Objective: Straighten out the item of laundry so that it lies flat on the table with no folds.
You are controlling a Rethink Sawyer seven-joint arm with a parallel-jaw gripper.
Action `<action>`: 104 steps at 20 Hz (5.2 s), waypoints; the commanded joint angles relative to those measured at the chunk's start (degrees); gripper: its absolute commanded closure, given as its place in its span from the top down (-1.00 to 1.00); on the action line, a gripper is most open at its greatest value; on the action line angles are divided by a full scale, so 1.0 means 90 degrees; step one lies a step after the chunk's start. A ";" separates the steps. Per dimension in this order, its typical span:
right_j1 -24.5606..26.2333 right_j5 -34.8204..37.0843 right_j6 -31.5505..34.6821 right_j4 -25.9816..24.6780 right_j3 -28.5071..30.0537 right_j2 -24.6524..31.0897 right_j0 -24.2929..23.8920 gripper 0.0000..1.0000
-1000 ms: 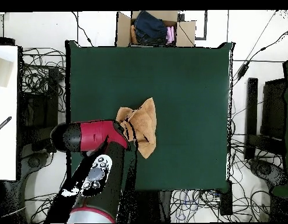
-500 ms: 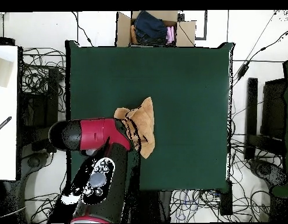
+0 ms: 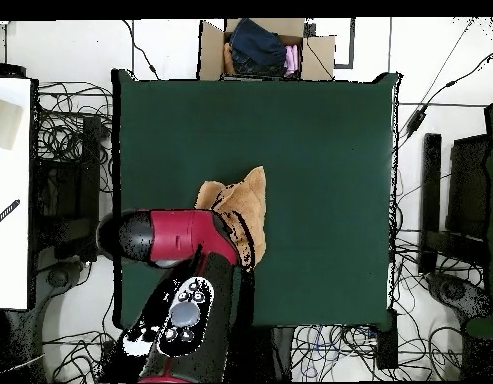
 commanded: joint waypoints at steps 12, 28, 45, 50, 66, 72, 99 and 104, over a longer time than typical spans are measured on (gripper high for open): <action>0.0116 0.0006 0.1491 0.0312 0.0148 0.0258 -0.0084 -1.00; -0.1268 0.1143 0.0996 0.0250 0.0464 0.0049 -0.0168 -1.00; -0.2379 0.0846 0.0495 0.0351 0.1810 0.0413 -0.0847 -1.00; -0.2430 0.0946 0.0573 0.0290 0.1735 0.0456 -0.0866 -1.00; -0.2670 0.1624 0.0114 0.0395 0.1673 0.0584 -0.1310 -1.00; -0.3002 0.1830 -0.0572 0.0272 0.2132 0.0576 -0.1829 -1.00; -0.3228 0.1231 -0.1414 -0.0352 0.2806 0.1250 -0.3403 -1.00; -0.3383 0.1396 -0.1457 -0.0469 0.2887 0.1328 -0.3617 -1.00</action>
